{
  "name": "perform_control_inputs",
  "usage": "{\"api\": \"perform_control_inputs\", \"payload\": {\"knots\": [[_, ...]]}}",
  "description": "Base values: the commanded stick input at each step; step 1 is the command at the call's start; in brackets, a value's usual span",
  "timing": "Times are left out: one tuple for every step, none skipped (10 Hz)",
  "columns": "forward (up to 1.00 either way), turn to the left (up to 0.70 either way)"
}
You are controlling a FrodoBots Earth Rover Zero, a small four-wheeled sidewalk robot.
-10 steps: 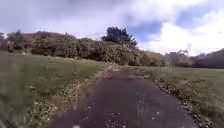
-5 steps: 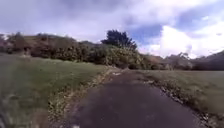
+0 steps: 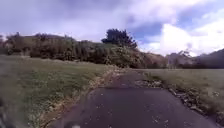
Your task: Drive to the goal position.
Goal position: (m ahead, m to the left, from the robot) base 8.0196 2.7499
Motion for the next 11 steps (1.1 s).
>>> {"api": "perform_control_inputs", "payload": {"knots": [[0.85, -0.32], [0.85, -0.27], [0.85, -0.23], [0.85, 0.0], [0.85, 0.0], [0.85, 0.0], [0.85, 0.0], [0.85, 0.0], [0.85, 0.0], [0.85, 0.0], [0.85, 0.0]]}}
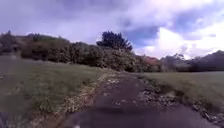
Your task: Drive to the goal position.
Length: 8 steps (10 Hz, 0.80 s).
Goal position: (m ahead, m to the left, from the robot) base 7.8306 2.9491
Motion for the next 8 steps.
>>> {"api": "perform_control_inputs", "payload": {"knots": [[0.85, 0.0], [0.85, 0.0], [0.85, 0.0], [0.85, 0.0], [0.85, 0.0], [0.85, 0.0], [0.85, 0.0], [0.85, 0.0]]}}
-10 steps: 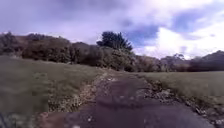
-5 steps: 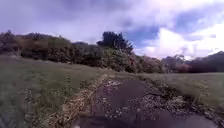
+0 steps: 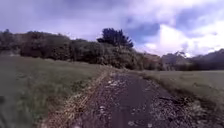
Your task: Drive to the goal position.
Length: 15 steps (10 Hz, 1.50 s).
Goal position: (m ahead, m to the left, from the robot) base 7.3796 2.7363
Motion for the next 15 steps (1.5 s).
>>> {"api": "perform_control_inputs", "payload": {"knots": [[0.85, -0.1], [0.85, -0.28], [0.85, -0.07], [0.85, 0.0], [0.85, 0.0], [0.85, 0.0], [0.85, 0.0], [0.85, 0.0], [0.85, 0.0], [0.85, 0.0], [0.85, 0.0], [0.85, 0.0], [0.85, 0.0], [0.85, 0.0], [0.85, 0.0]]}}
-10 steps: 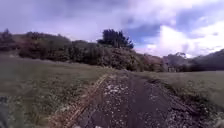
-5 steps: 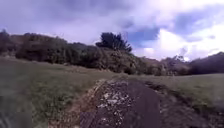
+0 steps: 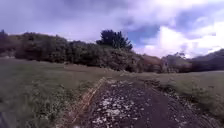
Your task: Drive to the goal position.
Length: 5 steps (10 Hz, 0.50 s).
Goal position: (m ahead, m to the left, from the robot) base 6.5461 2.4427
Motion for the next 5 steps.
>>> {"api": "perform_control_inputs", "payload": {"knots": [[0.85, 0.0], [0.85, -0.13], [0.85, -0.25], [0.85, -0.32], [0.85, -0.34]]}}
